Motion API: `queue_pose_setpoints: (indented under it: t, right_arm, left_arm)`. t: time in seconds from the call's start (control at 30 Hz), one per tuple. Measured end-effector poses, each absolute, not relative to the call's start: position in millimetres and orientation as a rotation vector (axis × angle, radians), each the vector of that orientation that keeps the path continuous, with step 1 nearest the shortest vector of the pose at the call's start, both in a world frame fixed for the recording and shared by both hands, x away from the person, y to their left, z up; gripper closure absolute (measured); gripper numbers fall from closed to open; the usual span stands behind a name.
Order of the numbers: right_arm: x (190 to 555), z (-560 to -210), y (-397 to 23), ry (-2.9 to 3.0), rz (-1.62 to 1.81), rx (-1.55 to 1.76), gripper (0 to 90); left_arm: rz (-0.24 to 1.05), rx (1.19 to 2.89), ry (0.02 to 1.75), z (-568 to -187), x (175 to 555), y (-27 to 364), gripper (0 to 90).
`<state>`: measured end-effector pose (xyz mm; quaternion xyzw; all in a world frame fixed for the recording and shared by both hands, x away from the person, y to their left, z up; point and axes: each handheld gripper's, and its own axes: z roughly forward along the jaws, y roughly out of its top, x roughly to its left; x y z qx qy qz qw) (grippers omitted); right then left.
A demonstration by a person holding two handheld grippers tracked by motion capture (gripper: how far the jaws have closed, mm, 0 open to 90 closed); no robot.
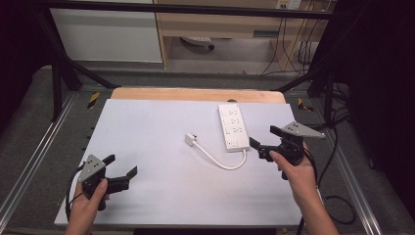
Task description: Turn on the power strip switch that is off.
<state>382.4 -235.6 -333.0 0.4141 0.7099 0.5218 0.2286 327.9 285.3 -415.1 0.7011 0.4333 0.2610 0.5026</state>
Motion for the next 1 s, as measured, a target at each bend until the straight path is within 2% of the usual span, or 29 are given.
queue_pose_setpoints:
  t: [0.17, 0.57, 1.0]
  right_arm:
    - [388, -327, -233, 1.963, 1.405, 1.125, 7.5]
    - [406, -320, -217, 1.998, 1.351, 1.112, 6.6]
    - [404, -314, -226, 1.973, 1.378, 1.119, 9.3]
  left_arm:
    - [0.626, 1.692, 1.048, -417, 339, 280, 6.1]
    - [0.602, 1.691, 1.066, -419, 337, 286, 6.2]
    - [0.596, 1.708, 1.074, -420, 330, 289, 6.3]
